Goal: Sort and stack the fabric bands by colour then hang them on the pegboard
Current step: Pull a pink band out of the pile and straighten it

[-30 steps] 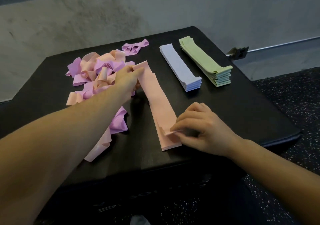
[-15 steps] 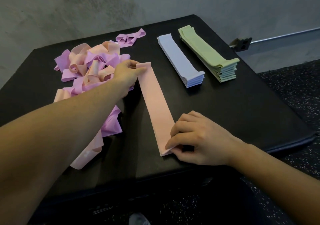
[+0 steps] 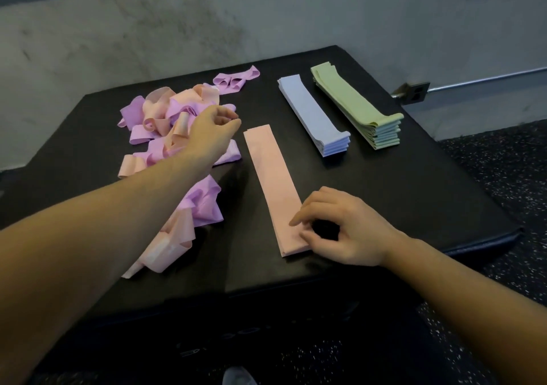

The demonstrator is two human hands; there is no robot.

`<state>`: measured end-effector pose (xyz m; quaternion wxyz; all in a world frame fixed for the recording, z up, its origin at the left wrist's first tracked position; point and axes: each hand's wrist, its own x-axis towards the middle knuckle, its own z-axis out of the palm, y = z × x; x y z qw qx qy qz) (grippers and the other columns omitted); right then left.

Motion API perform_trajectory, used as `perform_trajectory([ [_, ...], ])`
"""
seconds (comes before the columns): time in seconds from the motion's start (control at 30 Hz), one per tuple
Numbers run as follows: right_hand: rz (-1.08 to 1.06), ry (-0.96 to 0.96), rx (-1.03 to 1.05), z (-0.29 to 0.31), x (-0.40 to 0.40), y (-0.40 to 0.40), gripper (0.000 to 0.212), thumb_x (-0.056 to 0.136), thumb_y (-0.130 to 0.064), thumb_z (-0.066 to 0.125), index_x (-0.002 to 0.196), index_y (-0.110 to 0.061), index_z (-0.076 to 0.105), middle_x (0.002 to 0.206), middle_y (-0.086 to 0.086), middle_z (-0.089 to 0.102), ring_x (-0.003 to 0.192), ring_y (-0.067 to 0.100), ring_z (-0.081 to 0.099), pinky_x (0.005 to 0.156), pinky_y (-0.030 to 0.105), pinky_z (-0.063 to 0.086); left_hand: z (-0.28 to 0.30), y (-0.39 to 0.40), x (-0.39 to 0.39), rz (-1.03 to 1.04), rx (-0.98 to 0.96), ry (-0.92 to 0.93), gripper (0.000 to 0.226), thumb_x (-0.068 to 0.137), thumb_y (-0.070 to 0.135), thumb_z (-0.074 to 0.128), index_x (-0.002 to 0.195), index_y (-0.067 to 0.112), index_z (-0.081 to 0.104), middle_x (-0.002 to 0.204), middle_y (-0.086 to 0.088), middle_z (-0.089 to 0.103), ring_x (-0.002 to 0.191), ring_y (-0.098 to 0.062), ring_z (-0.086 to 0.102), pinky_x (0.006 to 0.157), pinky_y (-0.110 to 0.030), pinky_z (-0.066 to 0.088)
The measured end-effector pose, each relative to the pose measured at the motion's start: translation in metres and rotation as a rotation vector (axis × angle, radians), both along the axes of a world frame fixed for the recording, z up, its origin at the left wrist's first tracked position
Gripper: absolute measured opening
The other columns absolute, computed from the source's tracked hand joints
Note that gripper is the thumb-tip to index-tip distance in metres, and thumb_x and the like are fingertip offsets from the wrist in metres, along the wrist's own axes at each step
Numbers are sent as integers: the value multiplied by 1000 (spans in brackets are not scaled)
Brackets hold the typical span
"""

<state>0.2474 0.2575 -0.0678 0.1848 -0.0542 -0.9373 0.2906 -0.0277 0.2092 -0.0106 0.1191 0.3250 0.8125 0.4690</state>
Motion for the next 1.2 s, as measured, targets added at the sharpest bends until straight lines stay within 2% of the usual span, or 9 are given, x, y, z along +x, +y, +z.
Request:
perform_trajectory([
  [0.17, -124, -30, -173, 8, -5, -7, 16, 94, -33, 62, 108, -37, 69, 99, -17, 62, 97, 7, 58, 85, 31, 53, 7, -72, -1, -31, -6, 77, 7, 101, 21, 59, 106, 19, 62, 100, 6, 61, 86, -9, 57, 67, -21, 45],
  [0.27, -148, -75, -184, 18, -14, -18, 25, 95, -23, 64, 111, -42, 64, 100, -18, 60, 93, 3, 58, 85, 26, 54, 1, -123, -4, -86, -36, 187, 8, 101, 20, 58, 106, 17, 64, 100, 10, 63, 91, -7, 60, 70, -17, 45],
  [0.43, -121, -63, -197, 30, -37, -43, 30, 95, -17, 65, 115, -39, 64, 102, -18, 61, 97, 2, 58, 84, 16, 48, -26, -193, -16, -166, -71, 306, 5, 94, 31, 64, 99, 35, 63, 106, 18, 64, 100, -3, 59, 84, -25, 45],
  [0.6, -23, -28, -161, 34, -74, -75, 35, 91, -18, 69, 120, -36, 63, 112, -17, 59, 93, 7, 61, 83, 19, 48, -52, -238, -26, -198, -148, 433, 42, 83, 57, 61, 121, 40, 64, 133, 18, 59, 129, -6, 52, 111, -48, 41],
  [0.73, 24, -106, -27, 39, -107, -107, 48, 87, -37, 73, 131, -43, 55, 133, -23, 51, 104, -1, 56, 90, 25, 48, -65, -254, -24, -147, -35, 336, 32, 84, 57, 59, 114, 64, 53, 127, 27, 56, 122, -8, 55, 107, -47, 44],
  [0.93, 34, -280, 380, 33, -151, -129, 71, 87, -53, 66, 150, -49, 33, 149, -10, 46, 127, 23, 48, 101, 37, 42, -68, -254, -21, -141, -66, 324, 41, 80, 57, 61, 119, 47, 59, 110, 24, 62, 105, -4, 59, 97, -39, 48],
  [1.03, -48, -345, 486, 33, -164, -128, 56, 92, -53, 58, 146, -43, 45, 138, -5, 57, 125, 26, 48, 99, 41, 37, -70, -257, -21, -136, -13, 332, 31, 79, 53, 62, 109, 44, 61, 105, 20, 63, 101, -7, 60, 94, -39, 49],
  [1.1, -76, -353, 547, 34, -168, -127, 40, 95, -49, 53, 134, -41, 58, 127, -6, 61, 118, 24, 49, 94, 41, 37, -69, -258, -19, -134, 17, 332, 28, 78, 53, 61, 105, 46, 58, 103, 23, 61, 99, -4, 59, 90, -27, 47],
  [1.2, -134, -266, 243, 38, -164, -125, 29, 91, -38, 56, 115, -37, 72, 113, -7, 69, 106, 21, 57, 88, 40, 46, -63, -261, -13, -132, 63, 319, 34, 76, 55, 64, 107, 56, 52, 106, 30, 57, 102, 1, 57, 83, -11, 41],
])
